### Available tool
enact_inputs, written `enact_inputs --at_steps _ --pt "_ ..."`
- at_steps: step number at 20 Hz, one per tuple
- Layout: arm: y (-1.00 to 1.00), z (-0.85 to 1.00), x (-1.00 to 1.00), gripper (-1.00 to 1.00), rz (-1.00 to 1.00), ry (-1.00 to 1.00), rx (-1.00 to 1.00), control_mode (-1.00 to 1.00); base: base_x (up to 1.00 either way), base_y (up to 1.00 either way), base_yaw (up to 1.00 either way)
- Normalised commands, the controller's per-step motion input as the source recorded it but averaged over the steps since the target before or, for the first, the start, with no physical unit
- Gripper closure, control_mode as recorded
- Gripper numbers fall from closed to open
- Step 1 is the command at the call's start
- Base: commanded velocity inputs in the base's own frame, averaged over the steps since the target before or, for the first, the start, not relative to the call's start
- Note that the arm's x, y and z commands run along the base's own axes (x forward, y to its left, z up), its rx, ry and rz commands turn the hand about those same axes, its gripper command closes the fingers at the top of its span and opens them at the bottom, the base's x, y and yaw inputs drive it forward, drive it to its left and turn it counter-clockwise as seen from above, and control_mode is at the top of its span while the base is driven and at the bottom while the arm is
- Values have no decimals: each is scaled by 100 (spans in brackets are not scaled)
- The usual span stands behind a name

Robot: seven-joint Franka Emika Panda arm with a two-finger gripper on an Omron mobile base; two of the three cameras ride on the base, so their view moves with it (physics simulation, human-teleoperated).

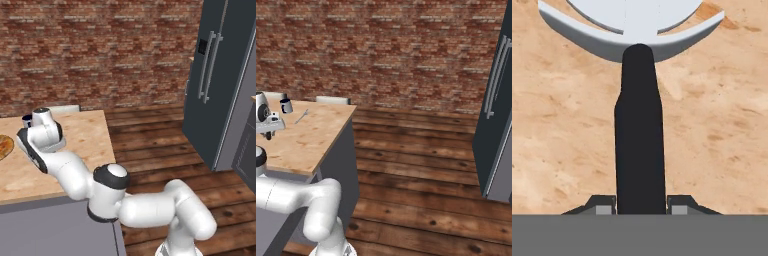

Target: Take the pizza cutter from the drawer on the left and place it on the dining counter for cutting.

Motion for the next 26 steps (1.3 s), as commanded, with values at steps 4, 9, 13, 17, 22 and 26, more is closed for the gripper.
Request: enact_inputs --at_steps 4,9,13,17,22,26 --pt "22 -22 1 100 8 7 0 -100 0 0 0" --pt "13 -43 0 100 8 2 0 -100 0 0 0" --pt "1 -58 0 100 8 0 0 -100 0 0 0" --pt "0 -47 0 100 5 0 0 -100 0 0 0" --pt "0 -23 0 100 2 0 0 -100 0 0 0" --pt "0 -12 0 100 0 0 0 -100 0 0 0"
